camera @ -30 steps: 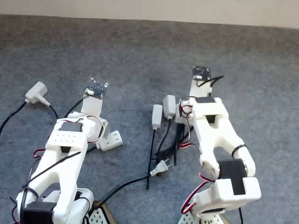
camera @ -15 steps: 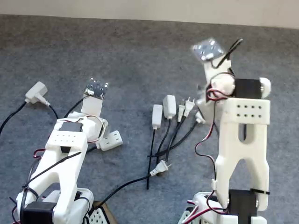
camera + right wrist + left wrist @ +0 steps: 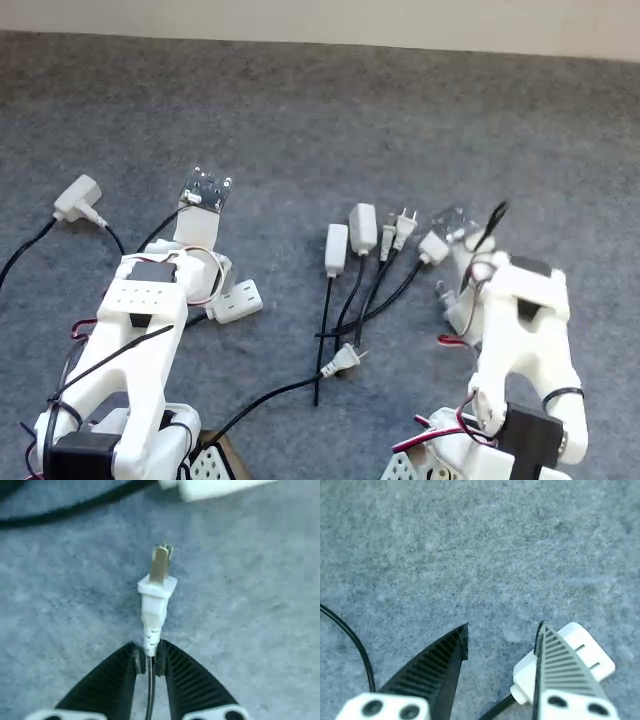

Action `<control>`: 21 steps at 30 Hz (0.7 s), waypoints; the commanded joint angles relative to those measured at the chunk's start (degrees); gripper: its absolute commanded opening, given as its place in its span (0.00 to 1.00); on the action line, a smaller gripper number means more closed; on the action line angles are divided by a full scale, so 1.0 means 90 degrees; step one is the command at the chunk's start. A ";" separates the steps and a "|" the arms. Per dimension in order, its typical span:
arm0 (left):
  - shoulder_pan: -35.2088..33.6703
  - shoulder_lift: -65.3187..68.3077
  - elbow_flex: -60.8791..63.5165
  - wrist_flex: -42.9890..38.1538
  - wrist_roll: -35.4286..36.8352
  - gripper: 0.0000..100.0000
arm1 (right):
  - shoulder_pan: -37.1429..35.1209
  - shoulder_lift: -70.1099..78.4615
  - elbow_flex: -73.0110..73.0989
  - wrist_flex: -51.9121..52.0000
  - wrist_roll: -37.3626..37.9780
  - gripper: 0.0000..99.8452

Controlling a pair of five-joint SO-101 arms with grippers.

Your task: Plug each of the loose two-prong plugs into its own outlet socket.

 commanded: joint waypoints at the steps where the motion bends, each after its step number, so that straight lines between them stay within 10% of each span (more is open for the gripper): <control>1: -0.0063 -0.0151 -0.0024 -0.0098 0.0020 0.23 | 0.0151 -0.0239 0.0308 -0.0513 0.0098 0.01; 21: -0.0151 -0.0151 -0.0063 -0.0147 0.0020 0.23 | -0.0161 -0.0249 0.0357 -0.0503 0.0059 0.22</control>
